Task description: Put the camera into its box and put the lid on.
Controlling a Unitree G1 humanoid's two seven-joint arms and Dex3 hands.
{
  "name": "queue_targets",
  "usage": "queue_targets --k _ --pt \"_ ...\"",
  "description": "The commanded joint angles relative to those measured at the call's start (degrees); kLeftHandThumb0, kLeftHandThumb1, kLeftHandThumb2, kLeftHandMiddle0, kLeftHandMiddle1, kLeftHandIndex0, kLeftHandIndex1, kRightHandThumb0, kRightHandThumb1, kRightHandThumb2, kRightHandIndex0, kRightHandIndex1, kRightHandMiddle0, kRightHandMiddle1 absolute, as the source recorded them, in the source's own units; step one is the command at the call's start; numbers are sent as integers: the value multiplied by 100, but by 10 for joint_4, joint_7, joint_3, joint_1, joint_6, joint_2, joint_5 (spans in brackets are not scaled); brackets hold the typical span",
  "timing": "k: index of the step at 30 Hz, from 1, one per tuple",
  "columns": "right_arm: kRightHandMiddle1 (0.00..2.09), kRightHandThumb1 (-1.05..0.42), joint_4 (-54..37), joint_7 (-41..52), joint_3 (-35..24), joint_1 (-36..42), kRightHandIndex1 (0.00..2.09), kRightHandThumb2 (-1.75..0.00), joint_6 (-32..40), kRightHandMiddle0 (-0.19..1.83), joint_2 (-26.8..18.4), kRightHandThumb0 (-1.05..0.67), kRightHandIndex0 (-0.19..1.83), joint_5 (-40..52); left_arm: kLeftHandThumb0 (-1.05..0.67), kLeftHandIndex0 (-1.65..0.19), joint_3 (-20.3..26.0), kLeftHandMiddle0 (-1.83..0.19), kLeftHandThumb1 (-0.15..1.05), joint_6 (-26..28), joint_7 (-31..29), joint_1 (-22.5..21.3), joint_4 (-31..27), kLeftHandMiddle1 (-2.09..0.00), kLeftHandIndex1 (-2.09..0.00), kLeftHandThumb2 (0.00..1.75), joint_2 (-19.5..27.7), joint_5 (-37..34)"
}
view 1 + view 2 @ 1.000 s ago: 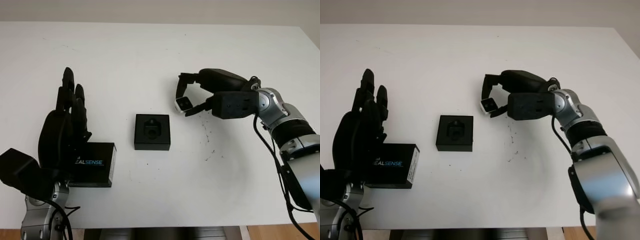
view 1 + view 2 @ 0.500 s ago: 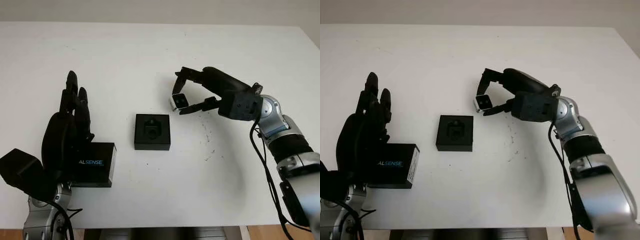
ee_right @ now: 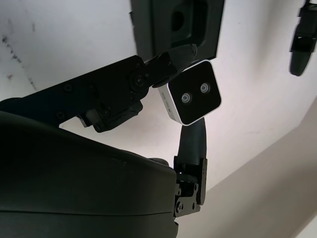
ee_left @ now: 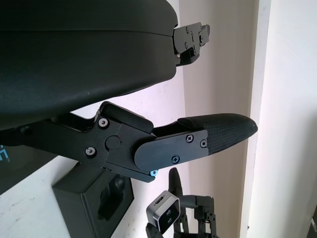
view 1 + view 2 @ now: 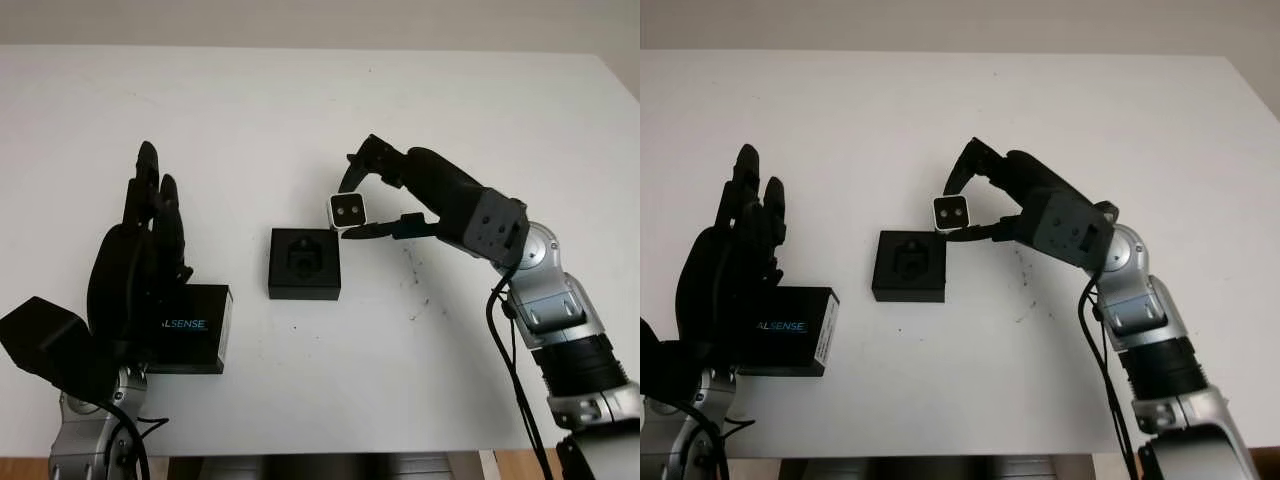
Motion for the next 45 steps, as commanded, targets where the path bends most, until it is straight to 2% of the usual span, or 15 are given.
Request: queue_targets --k 1,9,14,21,32,45 --pt "209 -105 -38 -7 -8 12 7 -9 24 6 6 -43 25 1 -79 19 -4 19 105 2 3 8 -14 0 0 63 -5 1" --pt "209 -105 -96 -26 -11 42 7 -10 70 6 28 -44 27 5 -79 19 -17 19 105 0 12 15 -21 0 0 64 -16 12" --pt "209 -105 -102 -45 -7 55 7 -12 81 7 51 -43 28 6 -79 19 -26 19 105 -6 19 24 -25 0 0 67 -25 20" --pt "209 -105 -82 -80 2 71 8 -12 67 12 87 -44 30 3 -78 19 -29 19 105 -22 19 33 -20 0 0 68 -32 23" --pt "209 -105 -63 -100 12 92 4 -13 43 15 120 -47 23 8 -79 19 -28 19 105 -25 18 39 -18 0 0 66 -34 21" --pt "209 -105 -53 -92 21 103 4 -12 43 16 126 -47 21 14 -78 19 -28 19 105 -22 17 39 -18 0 0 64 -36 15"
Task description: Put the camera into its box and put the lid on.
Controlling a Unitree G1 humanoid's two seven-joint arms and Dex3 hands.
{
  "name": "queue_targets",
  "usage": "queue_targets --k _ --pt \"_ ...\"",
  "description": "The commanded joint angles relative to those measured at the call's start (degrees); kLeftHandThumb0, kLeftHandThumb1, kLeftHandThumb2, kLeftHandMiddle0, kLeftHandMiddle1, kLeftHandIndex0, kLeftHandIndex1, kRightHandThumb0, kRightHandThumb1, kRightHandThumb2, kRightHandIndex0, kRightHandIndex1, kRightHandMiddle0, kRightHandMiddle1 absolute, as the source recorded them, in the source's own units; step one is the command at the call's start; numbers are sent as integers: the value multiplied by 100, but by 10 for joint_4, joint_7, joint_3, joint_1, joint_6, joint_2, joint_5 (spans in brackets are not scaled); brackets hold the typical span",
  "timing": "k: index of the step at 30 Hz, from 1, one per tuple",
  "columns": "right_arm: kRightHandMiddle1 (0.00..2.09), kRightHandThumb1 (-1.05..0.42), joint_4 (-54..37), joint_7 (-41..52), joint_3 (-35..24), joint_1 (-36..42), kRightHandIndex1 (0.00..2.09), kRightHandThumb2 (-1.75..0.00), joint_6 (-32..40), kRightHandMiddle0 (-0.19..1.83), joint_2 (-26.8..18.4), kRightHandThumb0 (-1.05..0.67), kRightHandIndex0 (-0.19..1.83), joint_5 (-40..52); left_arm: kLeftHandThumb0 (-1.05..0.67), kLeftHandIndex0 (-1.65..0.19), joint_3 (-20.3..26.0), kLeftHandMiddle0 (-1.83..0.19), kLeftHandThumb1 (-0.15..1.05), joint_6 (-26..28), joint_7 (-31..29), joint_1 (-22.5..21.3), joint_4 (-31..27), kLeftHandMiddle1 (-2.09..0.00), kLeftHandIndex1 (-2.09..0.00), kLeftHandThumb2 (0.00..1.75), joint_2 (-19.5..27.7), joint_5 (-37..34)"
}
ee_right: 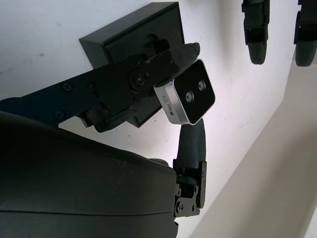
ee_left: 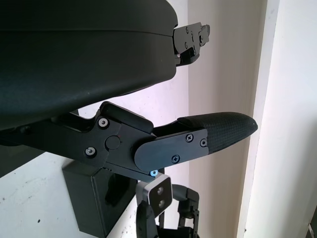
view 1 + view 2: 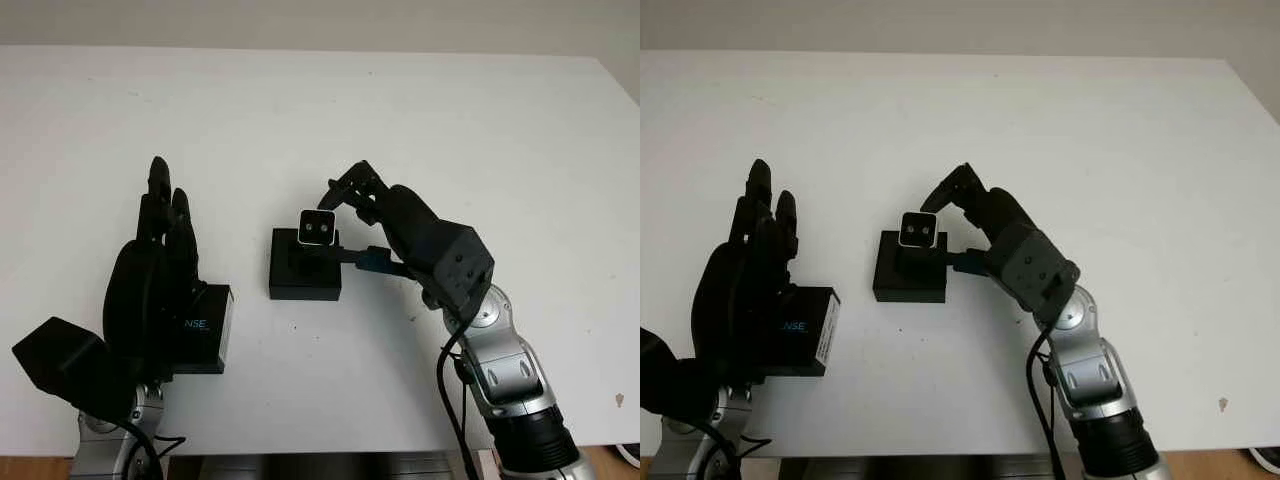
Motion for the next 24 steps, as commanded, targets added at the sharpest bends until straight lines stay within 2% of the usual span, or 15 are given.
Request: queue_targets --k 1,24 --pt "209 -105 -2 4 1 2 4 -12 -4 15 4 -47 21 7 -77 19 -2 19 105 -2 1 2 -9 0 0 64 -4 -1" --pt "209 -105 67 28 -5 -27 4 -12 -16 9 15 -46 19 43 -77 19 3 19 105 -1 -1 -1 -6 0 0 65 1 -3"
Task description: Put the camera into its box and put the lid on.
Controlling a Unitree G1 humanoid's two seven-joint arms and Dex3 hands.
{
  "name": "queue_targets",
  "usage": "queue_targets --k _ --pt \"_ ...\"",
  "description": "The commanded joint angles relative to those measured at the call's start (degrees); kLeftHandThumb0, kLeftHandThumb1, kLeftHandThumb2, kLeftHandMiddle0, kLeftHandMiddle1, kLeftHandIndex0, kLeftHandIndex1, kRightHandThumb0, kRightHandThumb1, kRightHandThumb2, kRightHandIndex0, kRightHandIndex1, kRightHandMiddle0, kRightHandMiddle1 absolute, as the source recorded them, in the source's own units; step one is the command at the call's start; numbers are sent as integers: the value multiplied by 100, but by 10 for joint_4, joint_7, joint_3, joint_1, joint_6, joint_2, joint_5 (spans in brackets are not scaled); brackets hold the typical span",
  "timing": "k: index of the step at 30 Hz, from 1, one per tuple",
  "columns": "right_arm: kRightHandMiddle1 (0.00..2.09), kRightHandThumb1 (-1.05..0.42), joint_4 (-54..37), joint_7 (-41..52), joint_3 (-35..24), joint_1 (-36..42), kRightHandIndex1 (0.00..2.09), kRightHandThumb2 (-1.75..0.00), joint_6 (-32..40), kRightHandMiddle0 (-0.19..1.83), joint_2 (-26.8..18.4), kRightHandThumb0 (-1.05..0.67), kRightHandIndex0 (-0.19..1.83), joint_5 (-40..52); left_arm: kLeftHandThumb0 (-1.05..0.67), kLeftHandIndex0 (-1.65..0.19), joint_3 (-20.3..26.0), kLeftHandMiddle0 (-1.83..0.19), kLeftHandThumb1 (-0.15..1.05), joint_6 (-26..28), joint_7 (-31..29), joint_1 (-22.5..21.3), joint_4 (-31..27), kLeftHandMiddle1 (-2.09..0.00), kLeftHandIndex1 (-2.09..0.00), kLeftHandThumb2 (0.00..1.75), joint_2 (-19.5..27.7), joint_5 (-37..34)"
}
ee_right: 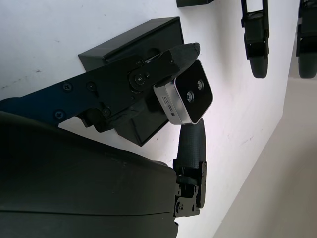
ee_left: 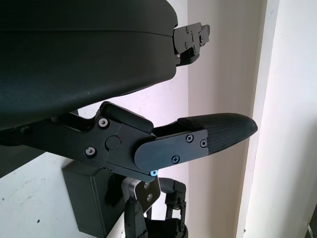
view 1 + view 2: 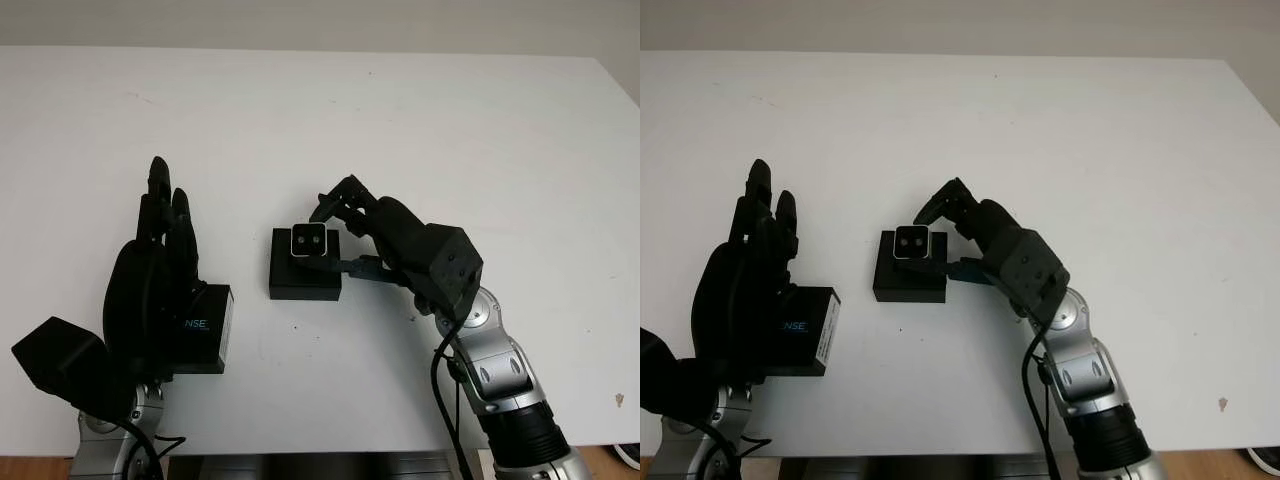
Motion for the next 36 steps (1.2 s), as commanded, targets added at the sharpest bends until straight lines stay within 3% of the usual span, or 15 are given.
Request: queue_targets --k 1,36 --pt "209 -105 6 1 -7 -10 4 -12 2 9 7 -46 20 9 -77 19 2 19 105 -1 -2 -1 -5 0 0 64 1 -3" --pt "209 -105 46 15 -6 -9 5 -11 6 19 23 -47 20 27 -78 19 9 19 105 2 -8 -3 -1 0 0 63 6 -10"
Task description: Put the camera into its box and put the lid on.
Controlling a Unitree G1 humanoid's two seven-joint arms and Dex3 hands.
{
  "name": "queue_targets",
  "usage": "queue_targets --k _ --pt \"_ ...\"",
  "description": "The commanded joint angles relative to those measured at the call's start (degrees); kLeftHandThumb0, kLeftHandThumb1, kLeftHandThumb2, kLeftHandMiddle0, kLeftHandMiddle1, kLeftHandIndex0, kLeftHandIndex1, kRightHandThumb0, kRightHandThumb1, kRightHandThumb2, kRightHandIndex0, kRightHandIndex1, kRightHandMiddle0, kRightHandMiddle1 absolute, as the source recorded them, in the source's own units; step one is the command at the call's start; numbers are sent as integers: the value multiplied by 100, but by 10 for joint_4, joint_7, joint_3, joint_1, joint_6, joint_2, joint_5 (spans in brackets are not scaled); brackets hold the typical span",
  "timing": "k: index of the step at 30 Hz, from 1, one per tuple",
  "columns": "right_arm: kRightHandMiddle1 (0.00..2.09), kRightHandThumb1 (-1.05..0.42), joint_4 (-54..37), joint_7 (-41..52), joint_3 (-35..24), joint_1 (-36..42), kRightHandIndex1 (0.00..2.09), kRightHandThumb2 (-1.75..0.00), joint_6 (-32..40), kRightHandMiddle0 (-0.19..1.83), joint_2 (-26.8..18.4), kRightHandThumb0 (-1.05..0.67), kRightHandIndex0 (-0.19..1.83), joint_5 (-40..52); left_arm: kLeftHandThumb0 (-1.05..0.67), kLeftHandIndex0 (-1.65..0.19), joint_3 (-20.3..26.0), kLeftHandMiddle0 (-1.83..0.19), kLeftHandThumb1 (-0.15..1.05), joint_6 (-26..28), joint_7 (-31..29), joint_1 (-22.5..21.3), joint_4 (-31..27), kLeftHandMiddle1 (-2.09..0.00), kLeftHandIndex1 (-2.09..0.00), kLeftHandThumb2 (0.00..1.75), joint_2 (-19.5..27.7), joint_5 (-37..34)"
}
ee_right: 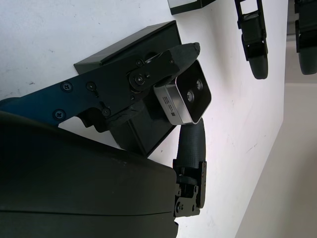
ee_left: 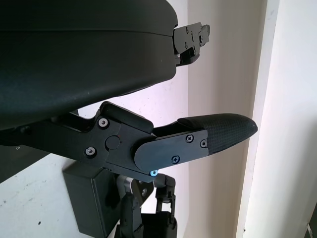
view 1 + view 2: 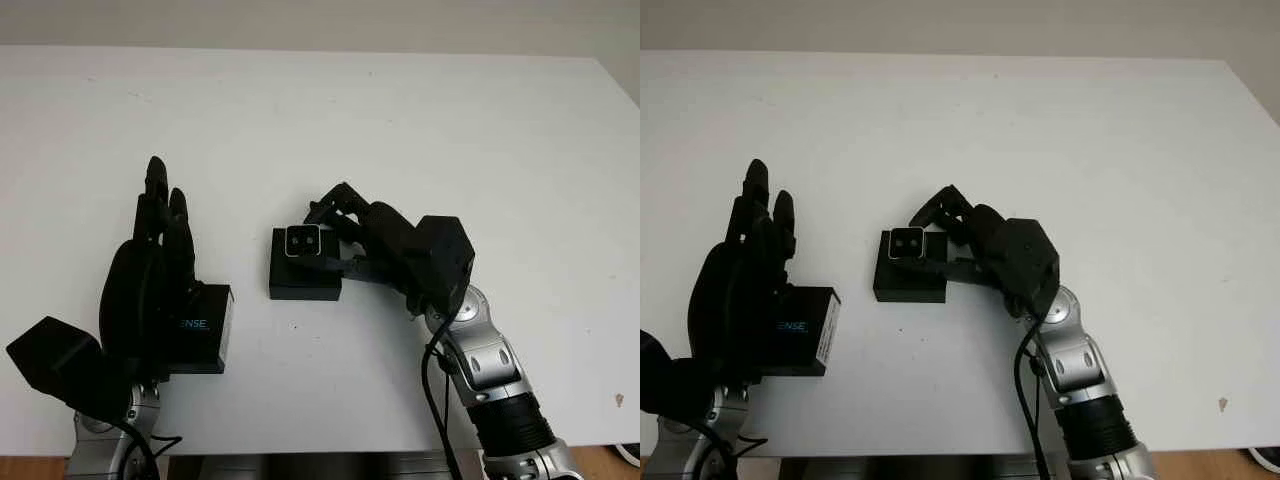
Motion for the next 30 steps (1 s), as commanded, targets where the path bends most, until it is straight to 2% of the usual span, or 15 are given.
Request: queue_targets --k 1,30 --pt "209 -105 3 -1 3 0 5 -11 3 20 3 -47 20 0 -78 19 4 19 105 1 1 -2 -3 0 0 62 1 -2" --pt "209 -105 37 -8 13 7 5 -13 -24 17 1 -48 20 -12 -77 19 7 19 105 2 -4 -1 -1 0 0 64 5 -7"
